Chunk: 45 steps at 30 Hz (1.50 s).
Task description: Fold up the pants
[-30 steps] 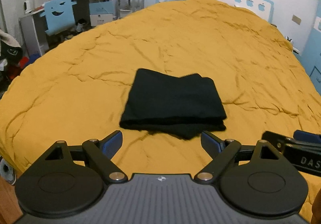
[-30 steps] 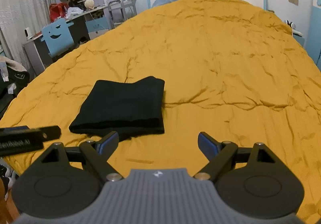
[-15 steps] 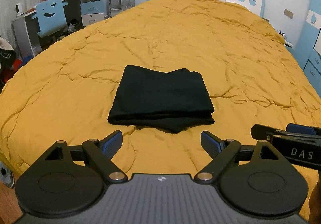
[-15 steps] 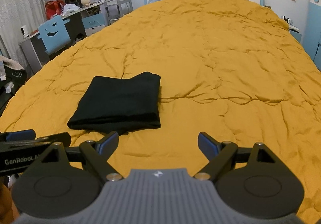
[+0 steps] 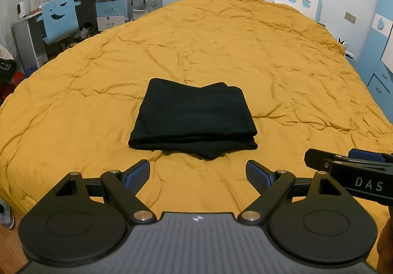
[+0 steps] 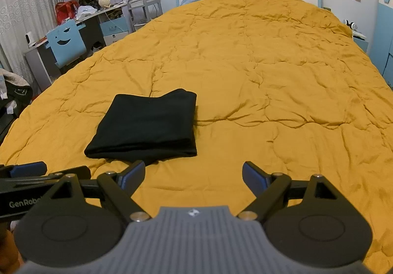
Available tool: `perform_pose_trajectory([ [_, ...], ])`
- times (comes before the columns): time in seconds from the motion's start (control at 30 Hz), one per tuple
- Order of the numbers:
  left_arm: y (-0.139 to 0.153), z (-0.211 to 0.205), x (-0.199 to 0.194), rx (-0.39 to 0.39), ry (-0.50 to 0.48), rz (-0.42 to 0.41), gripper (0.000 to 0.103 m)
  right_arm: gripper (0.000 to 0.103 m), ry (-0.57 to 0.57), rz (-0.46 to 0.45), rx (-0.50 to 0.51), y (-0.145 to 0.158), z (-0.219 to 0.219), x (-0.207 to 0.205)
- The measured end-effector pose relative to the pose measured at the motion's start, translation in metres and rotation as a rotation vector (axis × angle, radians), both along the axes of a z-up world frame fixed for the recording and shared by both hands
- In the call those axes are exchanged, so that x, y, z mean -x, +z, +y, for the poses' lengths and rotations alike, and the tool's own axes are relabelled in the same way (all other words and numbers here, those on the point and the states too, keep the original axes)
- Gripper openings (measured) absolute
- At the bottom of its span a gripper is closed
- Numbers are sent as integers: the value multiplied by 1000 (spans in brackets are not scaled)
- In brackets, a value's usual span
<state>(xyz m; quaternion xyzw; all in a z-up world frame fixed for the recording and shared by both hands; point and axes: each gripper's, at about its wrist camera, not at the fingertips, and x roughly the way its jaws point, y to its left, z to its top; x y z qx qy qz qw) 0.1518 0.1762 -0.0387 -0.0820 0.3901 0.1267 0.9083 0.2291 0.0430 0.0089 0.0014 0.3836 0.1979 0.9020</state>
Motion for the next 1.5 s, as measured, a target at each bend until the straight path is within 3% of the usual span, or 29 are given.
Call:
perform_pose_trajectory([
  [1.5,-1,-11,2,24,-29,-25,102,82,-22,-4,30,2,-4,6],
])
